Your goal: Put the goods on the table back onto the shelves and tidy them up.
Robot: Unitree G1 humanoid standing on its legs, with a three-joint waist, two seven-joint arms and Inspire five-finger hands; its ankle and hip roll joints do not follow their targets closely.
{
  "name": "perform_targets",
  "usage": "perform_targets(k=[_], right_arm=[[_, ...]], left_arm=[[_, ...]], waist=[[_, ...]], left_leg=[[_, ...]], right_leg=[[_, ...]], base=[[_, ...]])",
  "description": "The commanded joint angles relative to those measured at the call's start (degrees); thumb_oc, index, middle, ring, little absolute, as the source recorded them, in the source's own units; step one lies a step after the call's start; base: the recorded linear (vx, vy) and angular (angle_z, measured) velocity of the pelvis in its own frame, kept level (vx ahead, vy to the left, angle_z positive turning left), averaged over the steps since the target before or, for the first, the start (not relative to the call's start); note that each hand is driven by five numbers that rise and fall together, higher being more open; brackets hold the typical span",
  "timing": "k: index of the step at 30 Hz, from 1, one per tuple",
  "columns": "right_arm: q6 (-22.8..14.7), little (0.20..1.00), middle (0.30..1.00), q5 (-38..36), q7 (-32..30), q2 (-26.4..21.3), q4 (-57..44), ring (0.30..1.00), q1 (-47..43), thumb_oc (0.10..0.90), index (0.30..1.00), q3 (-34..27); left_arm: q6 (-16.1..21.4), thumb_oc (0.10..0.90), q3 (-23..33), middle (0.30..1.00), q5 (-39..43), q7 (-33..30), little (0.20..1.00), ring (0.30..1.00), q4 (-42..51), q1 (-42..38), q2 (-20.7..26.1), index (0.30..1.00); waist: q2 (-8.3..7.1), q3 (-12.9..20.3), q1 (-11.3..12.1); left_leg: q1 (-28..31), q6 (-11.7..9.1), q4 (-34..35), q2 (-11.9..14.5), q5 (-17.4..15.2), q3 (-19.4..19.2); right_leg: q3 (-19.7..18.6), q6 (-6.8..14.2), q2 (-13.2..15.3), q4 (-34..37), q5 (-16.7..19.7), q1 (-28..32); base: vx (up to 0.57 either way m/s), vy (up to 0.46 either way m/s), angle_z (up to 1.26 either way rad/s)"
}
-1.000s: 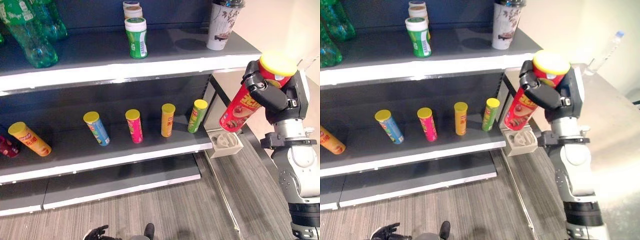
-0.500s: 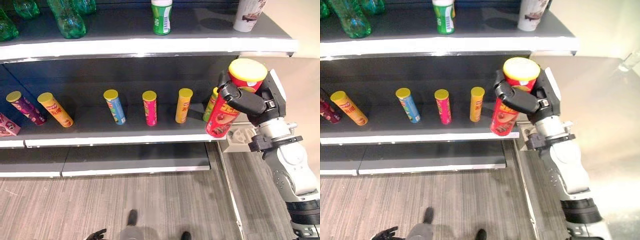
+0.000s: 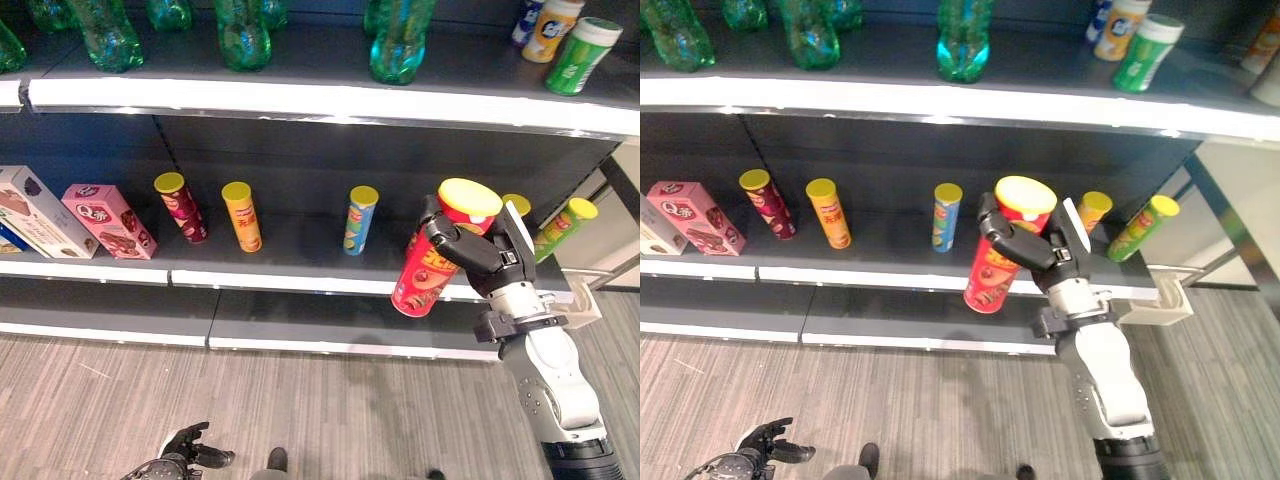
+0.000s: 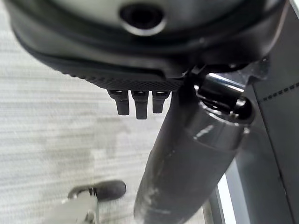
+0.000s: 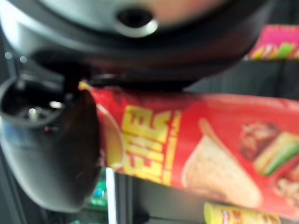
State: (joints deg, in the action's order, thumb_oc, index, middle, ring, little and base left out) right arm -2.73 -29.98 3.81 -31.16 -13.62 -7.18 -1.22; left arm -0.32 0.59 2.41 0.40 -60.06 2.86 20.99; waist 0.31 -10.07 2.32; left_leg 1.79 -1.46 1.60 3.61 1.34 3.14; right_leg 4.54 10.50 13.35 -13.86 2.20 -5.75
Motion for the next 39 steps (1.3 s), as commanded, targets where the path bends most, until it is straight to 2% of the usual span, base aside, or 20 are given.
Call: perform_targets(k=[1, 2, 3, 5, 6, 9, 13, 16, 20, 21, 23, 24, 25, 27, 31, 33, 36, 37, 38, 39], right_arm=[[-6.8, 0.3, 0.3, -2.3, 0.3, -4.8, -1.7, 0.3, -10.3, 0.4, 0.3, -2.7], [-6.7, 0.3, 0.3, -2.9, 0.8, -4.8, -1.0, 0.3, -10.4, 0.4, 0.3, -1.2], [-6.2, 0.3, 0.3, -1.9, 1.2, -5.5, -1.2, 0.3, -10.1, 0.4, 0.3, -0.9], [-6.2, 0.3, 0.3, -2.2, 0.9, -5.3, -0.8, 0.3, -10.9, 0.4, 0.3, -0.2], [-6.5, 0.3, 0.3, -2.7, 0.9, -5.6, -1.0, 0.3, -10.8, 0.4, 0.3, 0.5], [-6.1, 0.3, 0.3, -2.8, 1.2, -5.5, -0.4, 0.3, -10.5, 0.4, 0.3, 1.1], [-5.1, 0.3, 0.3, 1.1, 1.9, -6.2, 0.1, 0.3, -9.4, 0.4, 0.3, 2.9], [-5.1, 0.3, 0.3, 1.7, 2.0, -6.1, 1.2, 0.3, -9.6, 0.4, 0.3, 4.8], [-5.1, 0.3, 0.3, 1.7, 2.0, -6.1, 1.2, 0.3, -9.6, 0.4, 0.3, 4.8], [-4.5, 0.3, 0.3, 4.0, 2.1, -5.3, 1.6, 0.3, -8.7, 0.4, 0.3, 5.7], [-4.1, 0.3, 0.3, 5.9, 1.9, -4.6, 1.5, 0.3, -8.5, 0.4, 0.3, 5.8], [-4.0, 0.3, 0.3, 6.7, 1.8, -3.6, 1.5, 0.3, -9.5, 0.4, 0.3, 6.5], [-4.0, 0.3, 0.3, 6.7, 1.8, -3.6, 1.5, 0.3, -9.5, 0.4, 0.3, 6.5], [-4.0, 0.3, 0.3, 7.5, 1.1, -2.7, 1.7, 0.3, -11.4, 0.4, 0.3, 7.4], [-3.7, 0.3, 0.3, 8.7, 0.5, -1.4, 2.8, 0.3, -14.9, 0.4, 0.3, 9.2], [-4.0, 0.3, 0.3, 8.3, 0.4, -1.3, 2.8, 0.3, -14.9, 0.4, 0.3, 9.3], [-4.3, 0.3, 0.3, 7.4, 0.3, -1.8, 3.2, 0.3, -16.5, 0.4, 0.3, 10.4], [-4.6, 0.3, 0.3, 6.7, 0.7, -2.8, 4.9, 0.3, -15.8, 0.4, 0.3, 11.0], [-4.6, 0.3, 0.3, 6.7, 0.7, -2.8, 4.9, 0.3, -15.8, 0.4, 0.3, 11.0], [-4.5, 0.3, 0.3, 7.6, 0.5, -3.8, 3.0, 0.3, -15.7, 0.4, 0.3, 9.7]], left_arm=[[0.1, 0.8, -0.6, 0.9, 1.6, -0.4, 0.9, 0.9, -2.0, 1.9, 0.5, 0.9], [0.0, 0.8, -0.1, 0.9, 2.1, -0.3, 0.9, 0.9, -2.7, 2.1, 0.1, 0.9], [0.3, 0.8, -0.5, 0.9, 2.2, 0.1, 0.9, 0.9, -0.9, 3.2, -1.2, 0.9], [0.4, 0.8, -0.1, 0.9, 3.0, -0.3, 0.9, 0.9, -0.5, 3.3, -1.7, 0.9], [0.7, 0.8, -0.5, 0.9, 3.6, 0.0, 0.9, 0.9, 0.9, 3.1, -2.5, 0.9], [0.5, 0.8, -0.8, 0.9, 3.6, 0.2, 0.9, 0.9, 1.5, 3.5, -3.2, 0.9], [0.4, 0.8, -0.7, 0.9, 2.4, 0.0, 0.9, 0.9, 0.6, 3.5, -3.5, 0.9], [0.6, 0.8, -1.2, 0.9, 2.4, -0.8, 0.9, 0.9, 0.6, 2.9, -2.9, 0.9], [0.6, 0.8, -1.2, 0.9, 2.4, -0.8, 0.9, 0.9, 0.6, 2.9, -2.9, 0.9], [0.7, 0.8, -2.8, 0.9, -0.2, -1.1, 0.9, 0.9, -0.7, 2.9, -3.0, 0.9], [0.7, 0.8, -3.0, 0.9, -1.4, -1.3, 0.9, 0.9, -1.0, 2.8, -2.8, 0.9], [1.1, 0.8, -3.0, 0.9, -1.7, -1.4, 0.9, 0.9, -1.2, 2.2, -2.0, 0.9], [1.1, 0.8, -3.0, 0.9, -1.7, -1.3, 0.9, 0.9, -1.2, 2.1, -2.0, 0.9], [0.9, 0.8, -2.4, 0.9, -1.4, -1.9, 0.9, 0.9, -1.6, 1.3, -1.0, 0.9], [0.7, 0.8, -1.5, 0.9, -0.6, -2.2, 0.9, 0.9, -1.4, 1.8, -0.2, 0.9], [0.7, 0.8, -1.5, 0.9, -0.3, -2.2, 0.9, 0.9, -1.2, 2.1, 0.1, 0.9], [0.8, 0.8, -1.5, 0.9, 0.7, -2.4, 0.9, 0.9, -1.8, 1.7, -0.1, 0.9], [-0.5, 0.8, -1.9, 0.9, -0.4, -1.9, 0.9, 0.9, -2.7, 1.9, -0.1, 0.9], [-0.5, 0.8, -1.9, 0.9, -0.4, -1.9, 0.9, 0.9, -2.7, 1.9, -0.1, 0.9], [0.6, 0.8, -2.7, 0.9, 0.2, -2.3, 0.9, 0.9, -0.6, 2.0, 0.3, 0.9]], waist=[[0.39, 4.2, 0.8], [-0.52, 3.9, 1.3], [-2.1, 3.7, 1.9], [-2.67, 3.9, 2.7], [-3.26, 2.6, 3.4], [-3.2, 2.0, 3.5], [-3.1, 2.6, 3.3], [-2.71, 3.2, 3.1], [-2.71, 3.2, 3.1], [1.38, 5.0, 2.0], [2.5, 5.5, 1.7], [2.81, 5.1, 2.0], [2.71, 5.1, 2.1], [2.53, 4.4, 2.4], [2.74, 2.5, 3.1], [2.96, 1.3, 2.6], [3.07, -0.2, 1.8], [2.23, -0.9, 1.1], [2.2, -0.9, 1.1], [1.67, -1.0, 1.0]], left_leg=[[-0.9, -0.7, 3.4, -0.3, -0.6, -1.4], [-1.3, -0.6, 3.4, -1.3, -0.9, -2.1], [-1.1, -0.4, 3.4, -3.1, -1.3, -1.5], [-1.5, -0.5, 2.6, -3.5, -1.7, -2.1], [-4.8, -0.6, -4.2, -4.0, -3.8, -2.1], [-7.4, -1.4, -8.8, -4.0, -4.9, -2.1], [-7.8, -2.3, -6.2, 0.8, -2.9, -1.9], [-7.2, -3.8, -0.2, 6.9, 2.1, 0.6], [-7.1, -3.9, -0.2, 6.9, 2.1, 0.6], [-8.2, -6.9, 3.4, 9.3, 3.1, 0.6], [-7.3, -6.6, 3.4, 7.2, 2.8, 0.4], [-7.0, -5.2, 3.4, 4.4, 1.9, 0.0], [-7.0, -5.1, 3.4, 4.3, 1.9, -0.1], [-6.8, -3.3, 3.4, 1.8, 1.1, -0.7], [-5.4, -0.9, 3.4, -0.8, -0.7, -3.0], [-4.7, -0.5, 3.4, -0.9, -1.1, -2.8], [-4.6, -0.3, 3.4, -1.3, -0.7, -2.6], [-4.5, -0.5, 3.4, -1.8, -1.1, -2.1], [-4.6, -0.5, 3.4, -1.8, -1.0, -2.0], [-4.5, -0.4, 3.4, -2.1, -0.8, -0.5]], right_leg=[[5.1, -5.0, -8.6, 3.6, -4.1, 1.1], [5.3, -6.0, -10.2, 6.4, -4.5, 2.8], [1.6, -6.7, -11.1, 12.0, -3.9, 4.8], [0.8, -6.3, -10.8, 14.4, -2.6, 5.9], [1.1, -6.6, -10.2, 16.2, -1.5, 6.6], [2.2, -6.4, -9.7, 18.2, -0.8, 7.7], [2.1, -5.4, -7.5, 18.8, -0.7, 8.0], [1.5, -4.7, -5.9, 18.9, -1.5, 7.2], [1.5, -4.7, -5.9, 18.9, -1.5, 7.2], [1.0, -2.0, -2.6, 18.9, -2.3, 8.3], [0.8, -0.8, 0.3, 18.9, -0.6, 8.0], [-0.5, 0.1, 3.1, 18.9, 0.8, 6.8], [-0.6, 0.1, 3.2, 18.9, 0.8, 6.8], [-1.3, 0.2, 5.4, 18.7, 3.2, 5.6], [0.5, -0.4, 8.5, 10.7, 6.9, 0.6], [0.1, -1.2, 6.3, 7.4, 5.6, -0.5], [-3.3, -2.2, -1.7, 8.2, 3.1, -4.8], [-4.5, -2.4, -4.7, 12.0, 2.8, -5.4], [-4.5, -2.4, -4.7, 12.1, 2.9, -5.5], [-7.3, -1.9, -4.9, 13.7, 2.6, -3.9]], base=[[-0.1, 0.074, 0.07], [-0.05, 0.037, -0.28], [-0.02, 0.019, -0.4], [-0.01, 0.005, -0.22], [-0.03, -0.008, 0.03], [-0.03, 0.028, 0.19], [0.06, 0.161, 0.13], [0.07, 0.213, -0.05], [0.07, 0.184, -0.04], [0.32, 0.827, -0.01], [0.27, 0.758, 0.32], [0.11, 0.407, 0.06], [0.08, 0.397, -0.27], [0.02, 0.267, -0.24], [0.01, 0.264, -0.27], [0.01, 0.149, -0.35], [0.03, 0.048, -0.06], [0.06, -0.042, 0.01], [0.1, -0.056, -0.03], [0.07, -0.033, 0.56]])
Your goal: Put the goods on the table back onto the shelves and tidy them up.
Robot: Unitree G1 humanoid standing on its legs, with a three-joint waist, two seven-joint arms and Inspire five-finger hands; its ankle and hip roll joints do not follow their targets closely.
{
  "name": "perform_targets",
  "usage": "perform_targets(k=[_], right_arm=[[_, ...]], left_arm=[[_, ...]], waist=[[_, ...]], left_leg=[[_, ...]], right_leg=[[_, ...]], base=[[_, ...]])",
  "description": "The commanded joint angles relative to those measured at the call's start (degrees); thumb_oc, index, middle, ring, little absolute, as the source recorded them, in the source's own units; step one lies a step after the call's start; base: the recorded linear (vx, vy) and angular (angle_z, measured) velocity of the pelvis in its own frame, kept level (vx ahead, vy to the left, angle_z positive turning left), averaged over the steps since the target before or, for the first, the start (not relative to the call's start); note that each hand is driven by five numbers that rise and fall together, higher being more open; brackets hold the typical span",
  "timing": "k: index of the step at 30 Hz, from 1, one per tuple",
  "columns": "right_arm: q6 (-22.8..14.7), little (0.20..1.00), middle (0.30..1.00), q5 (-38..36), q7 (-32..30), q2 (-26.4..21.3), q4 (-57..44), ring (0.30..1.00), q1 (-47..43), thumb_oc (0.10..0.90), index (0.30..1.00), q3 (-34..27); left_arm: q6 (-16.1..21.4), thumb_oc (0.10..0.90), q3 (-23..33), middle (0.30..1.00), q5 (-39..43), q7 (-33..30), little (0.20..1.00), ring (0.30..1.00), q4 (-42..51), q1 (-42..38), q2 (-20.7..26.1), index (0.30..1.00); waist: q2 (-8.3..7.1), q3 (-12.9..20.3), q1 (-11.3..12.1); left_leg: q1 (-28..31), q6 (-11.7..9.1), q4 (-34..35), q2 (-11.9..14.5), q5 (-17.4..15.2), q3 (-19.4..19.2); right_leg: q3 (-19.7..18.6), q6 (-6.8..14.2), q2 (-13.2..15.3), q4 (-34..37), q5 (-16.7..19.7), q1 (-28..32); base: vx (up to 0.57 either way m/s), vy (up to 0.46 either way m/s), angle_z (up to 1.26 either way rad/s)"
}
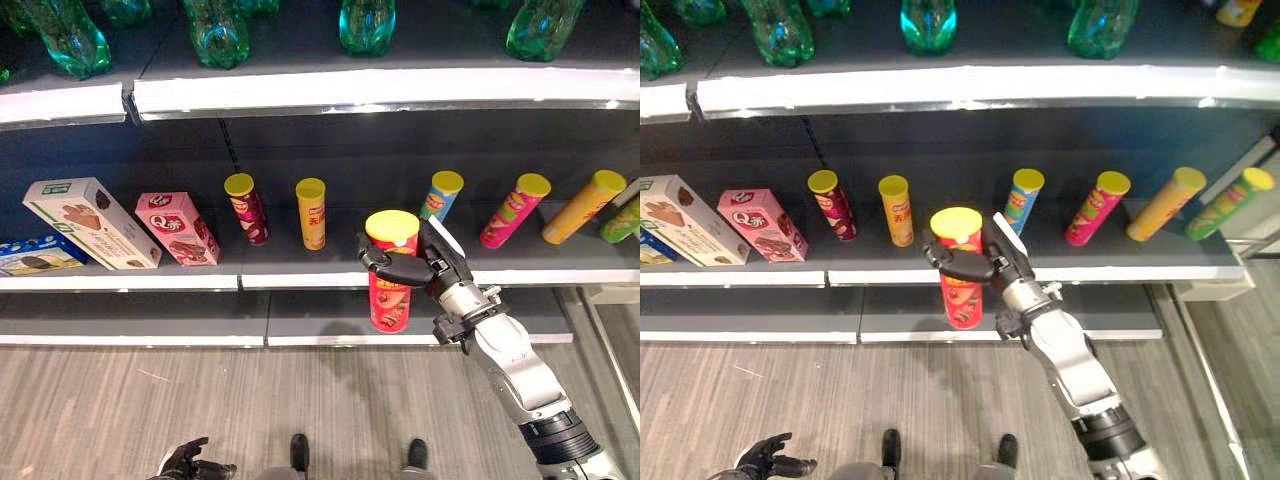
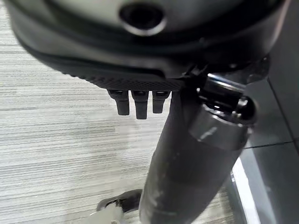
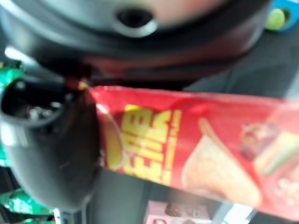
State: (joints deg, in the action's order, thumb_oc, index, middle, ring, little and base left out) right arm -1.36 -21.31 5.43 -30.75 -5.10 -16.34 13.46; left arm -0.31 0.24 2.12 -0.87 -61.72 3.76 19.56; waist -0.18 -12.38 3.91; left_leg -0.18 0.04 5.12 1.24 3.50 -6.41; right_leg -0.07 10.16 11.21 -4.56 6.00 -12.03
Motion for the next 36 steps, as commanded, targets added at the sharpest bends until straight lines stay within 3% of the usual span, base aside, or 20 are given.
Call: perform_targets(k=[1, 4, 9, 15, 17, 18, 22, 32, 36], right_arm=[[-5.8, 0.3, 0.3, -1.4, -0.5, -4.5, -6.8, 0.3, -6.5, 0.4, 0.3, -4.1], [-6.7, 0.3, 0.3, -2.7, -2.0, -3.0, -6.2, 0.3, -7.6, 0.4, 0.3, -3.5], [-6.8, 0.3, 0.3, -1.3, -3.5, -3.1, -5.8, 0.3, -9.4, 0.4, 0.3, -3.5], [-7.4, 0.3, 0.3, 1.9, -6.7, -4.1, -3.5, 0.3, -16.9, 0.4, 0.3, -1.8], [-7.8, 0.3, 0.3, 4.5, -8.8, -6.1, -2.8, 0.3, -21.0, 0.4, 0.3, -2.3], [-7.8, 0.3, 0.3, 4.5, -8.8, -6.1, -2.8, 0.3, -21.0, 0.4, 0.3, -2.3], [-8.1, 0.3, 0.3, 13.1, -13.8, -9.0, -3.5, 0.3, -26.7, 0.4, 0.3, -4.5], [-9.3, 0.3, 0.3, 26.4, -21.9, -8.4, -11.8, 0.3, -27.6, 0.4, 0.3, -11.0], [-9.5, 0.3, 0.3, 27.1, -22.5, -7.3, -14.6, 0.3, -26.1, 0.4, 0.3, -12.3]], left_arm=[[0.4, 0.8, -2.6, 0.9, 0.7, -0.8, 0.9, 0.9, 1.4, 0.9, 1.4, 0.9], [1.2, 0.8, -2.1, 0.9, 3.2, -2.4, 0.9, 0.9, 1.7, -0.3, -0.3, 0.9], [1.0, 0.8, -3.1, 0.9, 4.8, -2.5, 0.9, 0.9, 3.5, -0.2, -0.5, 0.9], [1.4, 0.8, -4.2, 0.9, 6.7, -3.0, 0.9, 0.9, 4.5, 0.1, 0.3, 0.9], [1.5, 0.8, -4.9, 0.9, 7.7, -2.5, 0.9, 0.9, 5.9, 0.2, 1.2, 0.9], [1.5, 0.8, -4.9, 0.9, 7.7, -2.5, 0.9, 0.9, 5.9, 0.2, 1.2, 0.9], [1.8, 0.8, -6.0, 0.9, 8.6, -2.3, 0.9, 0.9, 8.1, 0.4, 1.8, 0.9], [2.5, 0.8, -6.8, 0.9, 8.7, -3.3, 0.9, 0.9, 10.8, 1.1, 0.6, 0.9], [2.6, 0.8, -7.5, 0.9, 9.0, -3.4, 0.9, 0.9, 12.0, 0.9, 0.0, 0.9]], waist=[[1.41, 1.3, -0.3], [0.67, 1.7, 0.6], [1.34, 0.6, 1.1], [4.19, -2.2, 3.5], [6.07, -3.6, 4.6], [6.1, -3.6, 4.6], [9.28, -4.9, 6.3], [12.25, -6.4, 6.3], [12.56, -7.1, 5.6]], left_leg=[[-2.9, -1.8, -0.1, -0.1, -2.7, 9.7], [-5.0, -2.5, -0.1, 0.2, -2.2, 11.0], [-7.0, -3.3, -0.1, 1.3, -0.8, 13.5], [-11.4, -4.2, -0.1, 1.2, 1.1, 16.1], [-13.5, -4.7, -0.1, 1.0, 2.0, 16.9], [-13.6, -4.7, -0.1, 1.0, 2.0, 16.9], [-16.2, -4.7, -0.1, 0.1, 3.0, 18.1], [-17.9, -4.6, -0.1, -0.8, 3.3, 18.8], [-18.2, -4.6, -0.1, -0.8, 3.2, 18.6]], right_leg=[[-3.7, -2.1, -3.3, 4.9, -0.8, 2.5], [-0.4, -2.4, -3.1, 7.7, 0.9, 3.2], [2.7, -2.6, -3.3, 7.9, 0.3, 3.0], [6.0, -3.2, -2.6, 4.8, -1.3, -0.7], [7.5, -3.4, -1.6, 2.4, -2.4, -2.6], [7.6, -3.4, -1.6, 2.3, -2.5, -2.7], [8.8, -3.6, 0.0, -0.9, -4.3, -5.6], [8.7, -3.1, 0.8, -1.4, -4.5, -7.3], [8.5, -3.1, 0.7, -1.4, -4.4, -7.5]], base=[[0.07, -0.062, 0.84], [0.02, -0.138, 0.4], [0.0, -0.093, 0.41], [-0.03, -0.034, 0.28], [-0.05, -0.005, 0.17], [-0.04, -0.011, 0.21], [-0.02, 0.014, 0.34], [0.0, 0.0, 0.13], [0.0, -0.007, 0.04]])
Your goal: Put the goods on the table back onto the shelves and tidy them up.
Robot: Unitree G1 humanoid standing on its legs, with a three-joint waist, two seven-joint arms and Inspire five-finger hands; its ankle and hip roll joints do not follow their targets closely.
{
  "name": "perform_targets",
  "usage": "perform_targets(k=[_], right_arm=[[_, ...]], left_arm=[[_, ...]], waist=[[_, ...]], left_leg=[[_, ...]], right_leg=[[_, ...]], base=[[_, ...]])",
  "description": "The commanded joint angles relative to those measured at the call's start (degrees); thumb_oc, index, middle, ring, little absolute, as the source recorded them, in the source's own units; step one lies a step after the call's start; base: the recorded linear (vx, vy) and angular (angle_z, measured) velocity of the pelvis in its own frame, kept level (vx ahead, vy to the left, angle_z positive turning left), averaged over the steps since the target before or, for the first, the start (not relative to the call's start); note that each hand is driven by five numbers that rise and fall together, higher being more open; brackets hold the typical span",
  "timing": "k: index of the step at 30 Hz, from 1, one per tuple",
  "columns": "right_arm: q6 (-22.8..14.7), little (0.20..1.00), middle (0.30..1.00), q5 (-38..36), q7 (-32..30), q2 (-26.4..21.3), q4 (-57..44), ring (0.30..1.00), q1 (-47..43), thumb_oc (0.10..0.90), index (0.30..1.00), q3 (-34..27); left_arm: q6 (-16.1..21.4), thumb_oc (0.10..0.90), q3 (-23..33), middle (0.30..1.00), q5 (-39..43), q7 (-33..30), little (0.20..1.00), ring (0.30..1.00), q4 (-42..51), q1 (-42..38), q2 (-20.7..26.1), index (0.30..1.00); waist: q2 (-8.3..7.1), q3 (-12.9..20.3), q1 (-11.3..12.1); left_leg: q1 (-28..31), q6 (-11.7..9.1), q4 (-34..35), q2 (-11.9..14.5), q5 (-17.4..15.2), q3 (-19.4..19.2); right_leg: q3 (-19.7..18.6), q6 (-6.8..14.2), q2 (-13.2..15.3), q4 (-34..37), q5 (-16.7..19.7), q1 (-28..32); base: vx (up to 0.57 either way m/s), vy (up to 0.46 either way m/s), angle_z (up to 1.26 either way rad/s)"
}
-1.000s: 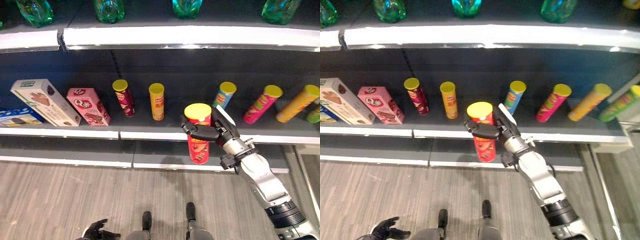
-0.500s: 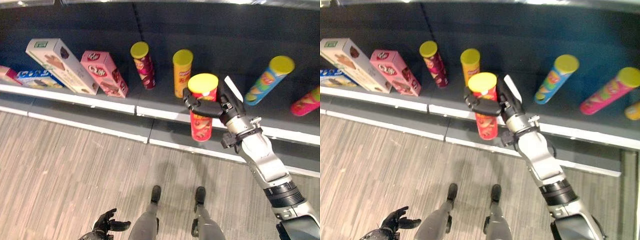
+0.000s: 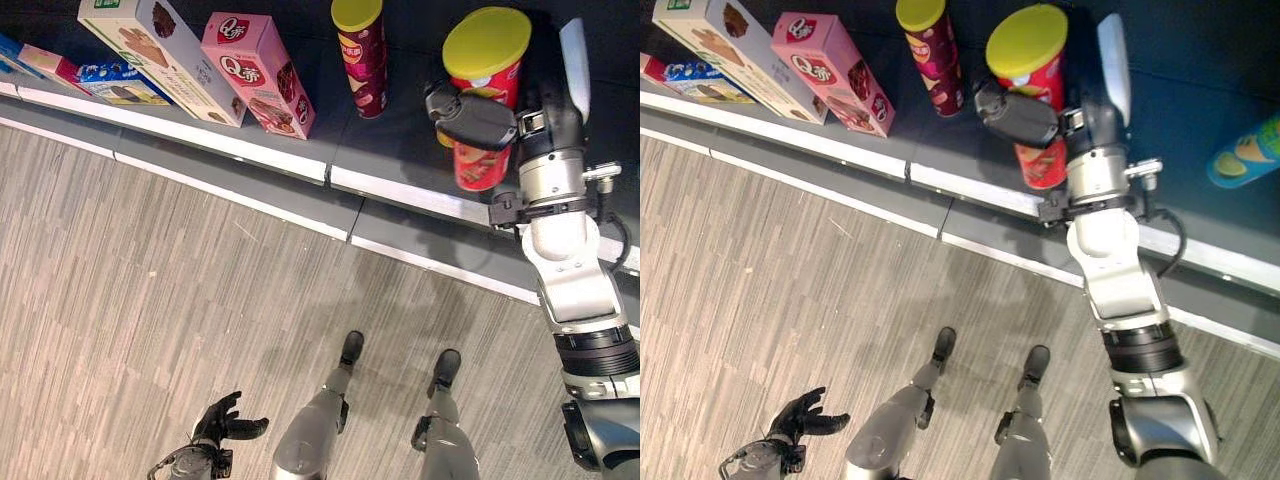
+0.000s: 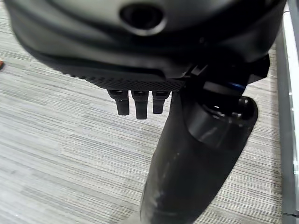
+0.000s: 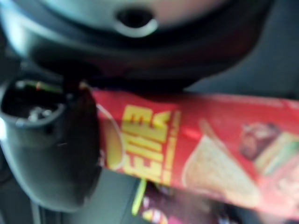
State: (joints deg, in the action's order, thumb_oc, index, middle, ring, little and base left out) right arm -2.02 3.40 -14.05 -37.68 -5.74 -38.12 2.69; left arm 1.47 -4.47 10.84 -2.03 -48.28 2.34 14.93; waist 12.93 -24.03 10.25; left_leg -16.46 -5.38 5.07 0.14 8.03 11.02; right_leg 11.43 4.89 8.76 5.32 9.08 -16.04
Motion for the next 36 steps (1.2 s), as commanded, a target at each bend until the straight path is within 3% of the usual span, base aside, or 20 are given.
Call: perform_targets(k=[1, 12, 21, 23, 36], right_arm=[[-9.1, 0.3, 0.3, 3.5, -3.6, 0.1, -15.1, 0.3, -4.2, 0.4, 0.3, -2.0], [-9.1, 0.3, 0.3, 7.6, -8.3, 2.2, -15.6, 0.3, -2.5, 0.4, 0.3, -3.4], [-5.8, 0.3, 0.3, 13.5, -17.8, -0.3, -5.4, 0.3, -7.7, 0.4, 0.3, -5.4], [-3.8, 0.3, 0.3, 17.7, -22.7, -2.5, -1.4, 0.3, -12.2, 0.4, 0.3, -5.8], [-2.5, 0.3, 0.3, 19.8, -27.9, -2.2, -0.7, 0.3, -17.2, 0.4, 0.3, -6.4]], left_arm=[[0.9, 0.8, -3.1, 0.9, 0.6, -2.5, 0.9, 0.9, -0.5, 2.4, 4.4, 0.9], [1.3, 0.8, -4.7, 0.9, 1.4, -3.6, 0.9, 0.9, 2.6, 2.9, 3.8, 0.9], [2.6, 0.8, -6.9, 0.9, 1.9, -4.6, 0.9, 0.9, 5.2, 2.5, 4.6, 0.9], [3.2, 0.8, -7.9, 0.9, 1.6, -5.3, 0.9, 0.9, 6.3, 2.0, 5.3, 0.9], [4.3, 0.8, -10.1, 0.9, 2.3, -6.1, 0.9, 0.9, 11.5, 1.2, 5.6, 0.9]], waist=[[-0.37, 4.2, -1.1], [0.32, 2.7, -2.4], [2.24, 0.9, -1.6], [2.99, 0.2, -0.9], [4.71, -0.6, 0.5]], left_leg=[[-2.0, 0.8, -0.1, 0.2, -1.4, 1.2], [-2.8, 0.8, -0.1, 0.4, -1.5, 0.5], [-5.8, 0.6, -0.1, -0.6, -1.1, 1.1], [-7.5, 0.5, -0.1, -1.0, -0.8, 1.1], [-11.7, 0.8, -0.1, -2.2, -0.4, 0.4]], right_leg=[[-3.2, 2.2, 3.1, -11.4, -7.5, -3.8], [-4.0, 2.3, 3.2, -11.6, -7.4, -5.1], [-3.5, 2.5, 3.9, -12.2, -7.6, -7.9], [-3.9, 2.6, 4.0, -12.8, -7.5, -10.3], [-5.1, 3.3, 4.6, -12.5, -6.2, -15.3]], base=[[0.0, 0.0, 0.0], [0.0, -0.005, -0.03], [-0.01, 0.0, 0.0], [-0.04, 0.019, 0.01], [-0.01, 0.01, -0.01]])
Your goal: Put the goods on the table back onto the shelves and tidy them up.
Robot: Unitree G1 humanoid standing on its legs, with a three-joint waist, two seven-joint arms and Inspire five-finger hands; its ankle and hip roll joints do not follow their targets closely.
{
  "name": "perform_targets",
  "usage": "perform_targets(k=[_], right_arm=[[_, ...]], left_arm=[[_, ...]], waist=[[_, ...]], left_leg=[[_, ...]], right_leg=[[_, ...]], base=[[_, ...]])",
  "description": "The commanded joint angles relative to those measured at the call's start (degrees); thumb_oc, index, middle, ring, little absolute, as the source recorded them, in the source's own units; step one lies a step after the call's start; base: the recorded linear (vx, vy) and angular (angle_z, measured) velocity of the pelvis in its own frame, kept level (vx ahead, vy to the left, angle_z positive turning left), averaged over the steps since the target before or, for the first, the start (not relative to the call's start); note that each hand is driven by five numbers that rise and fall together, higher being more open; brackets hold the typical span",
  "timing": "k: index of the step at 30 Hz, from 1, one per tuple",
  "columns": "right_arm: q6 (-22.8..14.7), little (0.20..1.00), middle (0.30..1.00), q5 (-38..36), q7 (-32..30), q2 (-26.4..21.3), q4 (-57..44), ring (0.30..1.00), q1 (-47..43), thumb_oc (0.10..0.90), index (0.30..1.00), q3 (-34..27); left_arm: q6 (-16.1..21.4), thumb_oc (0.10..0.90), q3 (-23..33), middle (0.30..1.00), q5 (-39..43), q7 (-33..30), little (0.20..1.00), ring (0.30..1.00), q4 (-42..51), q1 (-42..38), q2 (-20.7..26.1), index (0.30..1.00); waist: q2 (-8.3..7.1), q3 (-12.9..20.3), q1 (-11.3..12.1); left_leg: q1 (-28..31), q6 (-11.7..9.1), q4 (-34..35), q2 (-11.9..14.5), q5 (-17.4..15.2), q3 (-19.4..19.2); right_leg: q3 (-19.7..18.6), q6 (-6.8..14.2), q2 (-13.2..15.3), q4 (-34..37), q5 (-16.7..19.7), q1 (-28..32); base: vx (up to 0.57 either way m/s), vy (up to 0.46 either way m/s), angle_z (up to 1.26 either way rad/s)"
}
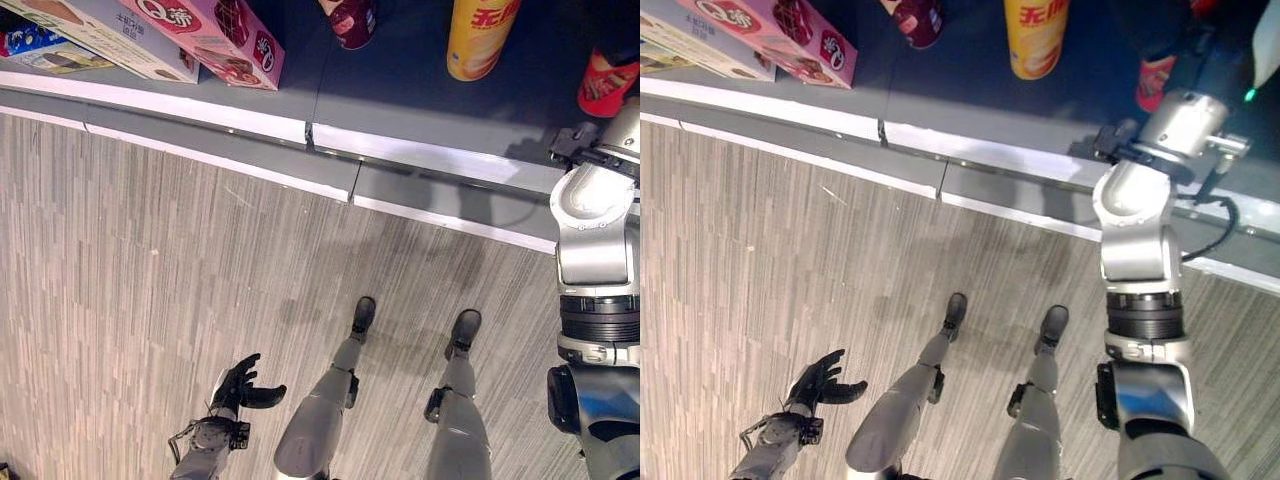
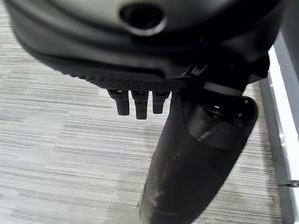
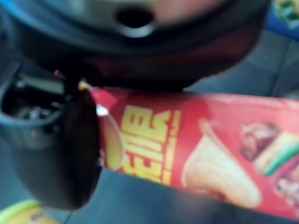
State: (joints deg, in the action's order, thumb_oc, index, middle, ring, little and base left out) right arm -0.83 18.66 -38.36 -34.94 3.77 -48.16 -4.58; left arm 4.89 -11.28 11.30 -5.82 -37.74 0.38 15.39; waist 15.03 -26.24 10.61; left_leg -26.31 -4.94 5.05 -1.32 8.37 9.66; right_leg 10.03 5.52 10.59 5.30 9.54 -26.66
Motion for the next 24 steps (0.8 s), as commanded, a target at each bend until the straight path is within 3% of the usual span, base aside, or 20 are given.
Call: perform_targets(k=[1, 17, 24], right_arm=[[-3.4, 0.3, 0.3, 4.7, -4.0, -5.1, -10.3, 0.3, -7.4, 0.4, 0.3, 0.7], [-1.4, 0.3, 0.3, 4.8, -11.6, -5.6, -10.5, 0.3, -9.9, 0.4, 0.3, -2.5], [-1.3, 0.3, 0.3, 5.9, -12.7, -3.1, -14.3, 0.3, -8.9, 0.4, 0.3, -2.8]], left_arm=[[0.9, 0.8, -3.5, 0.9, 1.7, -2.4, 0.9, 0.9, 1.4, 3.2, 5.2, 0.9], [1.5, 0.8, -6.1, 0.9, 1.0, -3.9, 0.9, 0.9, 3.7, 3.0, 5.0, 0.9], [1.3, 0.8, -6.6, 0.9, 1.4, -4.8, 0.9, 0.9, 4.8, 3.0, 4.4, 0.9]], waist=[[2.76, 1.6, 0.2], [3.6, 1.4, 0.2], [3.46, 1.1, 0.1]], left_leg=[[-1.9, 0.3, 0.0, -0.9, -0.7, 1.8], [-4.0, 0.4, 0.0, -2.1, -0.7, 1.9], [-4.9, 0.7, 0.0, -2.2, -0.7, 1.7]], right_leg=[[-3.8, 2.7, 2.9, -12.3, -6.6, -4.7], [-3.8, 3.4, 3.8, -10.5, -5.3, -5.9], [-4.5, 3.4, 3.7, -10.1, -5.0, -6.9]], base=[[0.0, 0.0, 0.0], [0.0, 0.003, 0.0], [0.0, 0.009, -0.02]])
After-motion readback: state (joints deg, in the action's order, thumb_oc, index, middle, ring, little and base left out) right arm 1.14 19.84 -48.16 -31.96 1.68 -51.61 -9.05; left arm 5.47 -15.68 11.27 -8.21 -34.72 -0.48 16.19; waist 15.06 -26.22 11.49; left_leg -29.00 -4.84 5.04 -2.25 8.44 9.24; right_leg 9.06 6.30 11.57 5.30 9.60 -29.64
